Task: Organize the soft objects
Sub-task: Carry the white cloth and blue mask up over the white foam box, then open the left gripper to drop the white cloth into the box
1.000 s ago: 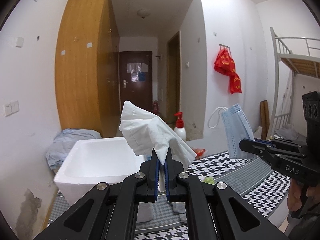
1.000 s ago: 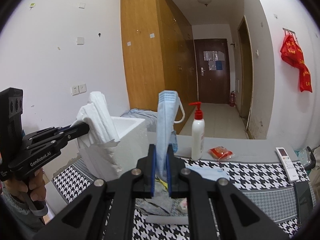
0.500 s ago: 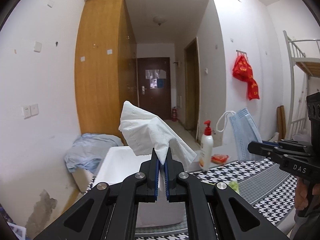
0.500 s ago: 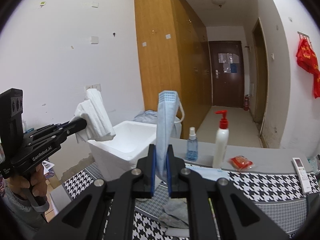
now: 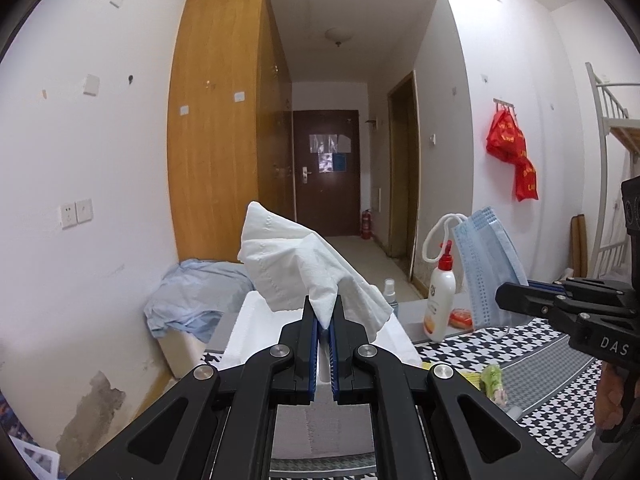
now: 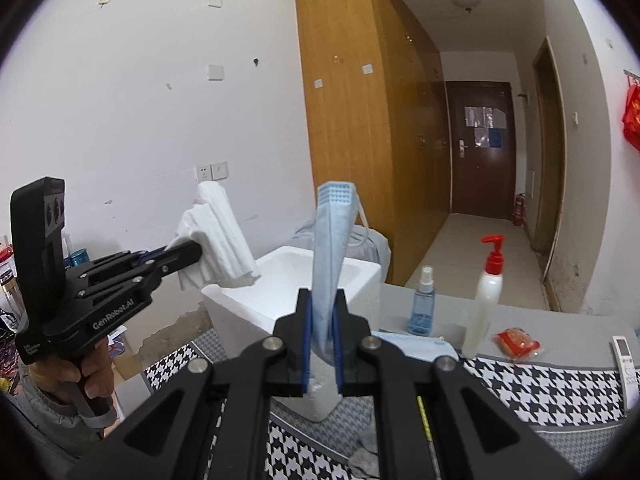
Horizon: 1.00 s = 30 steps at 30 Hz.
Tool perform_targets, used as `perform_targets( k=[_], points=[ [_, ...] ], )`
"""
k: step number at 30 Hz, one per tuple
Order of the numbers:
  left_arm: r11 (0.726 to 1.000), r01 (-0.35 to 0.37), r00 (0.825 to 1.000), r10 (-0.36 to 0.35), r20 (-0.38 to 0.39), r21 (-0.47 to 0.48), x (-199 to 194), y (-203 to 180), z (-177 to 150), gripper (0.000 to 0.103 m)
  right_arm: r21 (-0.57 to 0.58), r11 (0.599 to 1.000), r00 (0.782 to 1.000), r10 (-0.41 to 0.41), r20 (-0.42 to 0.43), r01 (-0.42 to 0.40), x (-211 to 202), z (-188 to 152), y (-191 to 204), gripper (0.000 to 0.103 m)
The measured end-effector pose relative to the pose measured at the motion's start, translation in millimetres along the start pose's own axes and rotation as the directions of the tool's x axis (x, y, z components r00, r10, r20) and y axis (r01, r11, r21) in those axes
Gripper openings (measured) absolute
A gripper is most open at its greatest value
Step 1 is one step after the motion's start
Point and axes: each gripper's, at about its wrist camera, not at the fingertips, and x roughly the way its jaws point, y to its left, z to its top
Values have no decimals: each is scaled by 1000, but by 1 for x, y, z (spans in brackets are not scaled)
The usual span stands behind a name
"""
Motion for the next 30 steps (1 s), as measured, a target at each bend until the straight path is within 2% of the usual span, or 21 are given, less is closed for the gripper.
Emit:
perform_targets(
  k=[14,30],
  points=[
    [1000,19,997,-20,-74,-21,42,11,-2,5,-5,1000,1000,-8,-21,8,19,7,5,12],
    [998,59,981,-63,-182,-26,86,15,-2,5,-5,999,998,-48,-39,48,28,8,4,12]
  ],
)
